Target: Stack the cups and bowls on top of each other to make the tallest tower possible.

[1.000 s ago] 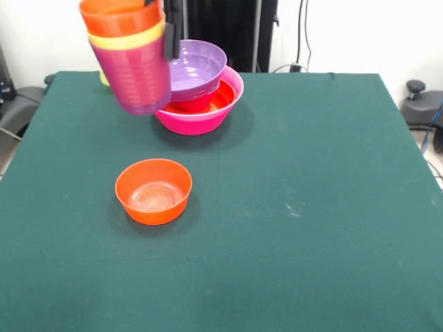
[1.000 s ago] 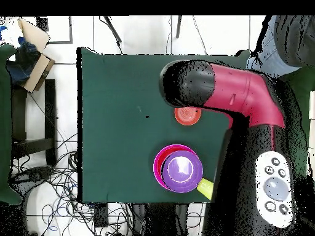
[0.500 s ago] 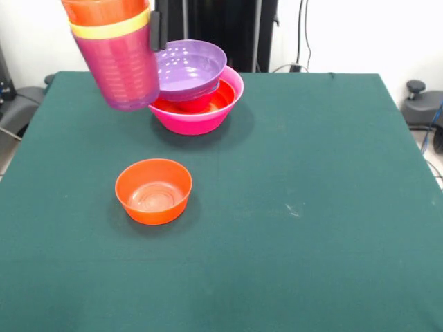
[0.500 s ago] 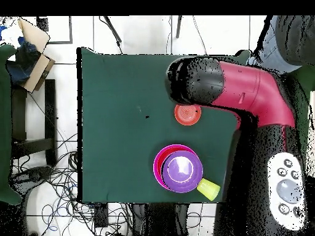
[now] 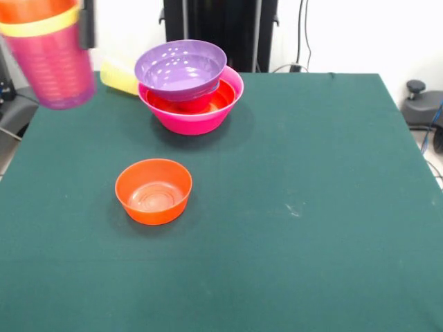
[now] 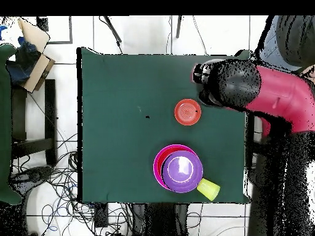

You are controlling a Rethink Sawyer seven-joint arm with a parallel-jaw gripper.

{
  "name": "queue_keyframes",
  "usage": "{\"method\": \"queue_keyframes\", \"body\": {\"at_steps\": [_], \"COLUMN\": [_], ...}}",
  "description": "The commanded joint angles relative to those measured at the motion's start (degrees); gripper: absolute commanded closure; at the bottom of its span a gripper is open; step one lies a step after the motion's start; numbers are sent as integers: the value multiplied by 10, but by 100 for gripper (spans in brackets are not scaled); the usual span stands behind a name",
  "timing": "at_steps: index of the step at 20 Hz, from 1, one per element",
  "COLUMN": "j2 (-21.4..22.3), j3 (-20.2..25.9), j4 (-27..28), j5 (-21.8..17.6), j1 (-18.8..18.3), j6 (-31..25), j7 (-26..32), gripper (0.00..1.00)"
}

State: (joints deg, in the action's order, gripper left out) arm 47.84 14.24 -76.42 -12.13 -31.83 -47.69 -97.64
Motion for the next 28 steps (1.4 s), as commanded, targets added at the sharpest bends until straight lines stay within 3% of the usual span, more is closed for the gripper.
{"method": "queue_keyframes", "body": {"at_steps": [1,8,15,22,28], "j2": [-3,-9,35,76,103], "j3": [67,73,52,31,12], "j4": [-51,-86,-145,-249,-302], "j5": [-50,-51,-50,-33,-24], "j1": [-18,1,11,31,52], "j6": [-38,1,20,88,116], "j7": [185,131,82,-4,-44], "gripper": [100,100,100,100,100]}}
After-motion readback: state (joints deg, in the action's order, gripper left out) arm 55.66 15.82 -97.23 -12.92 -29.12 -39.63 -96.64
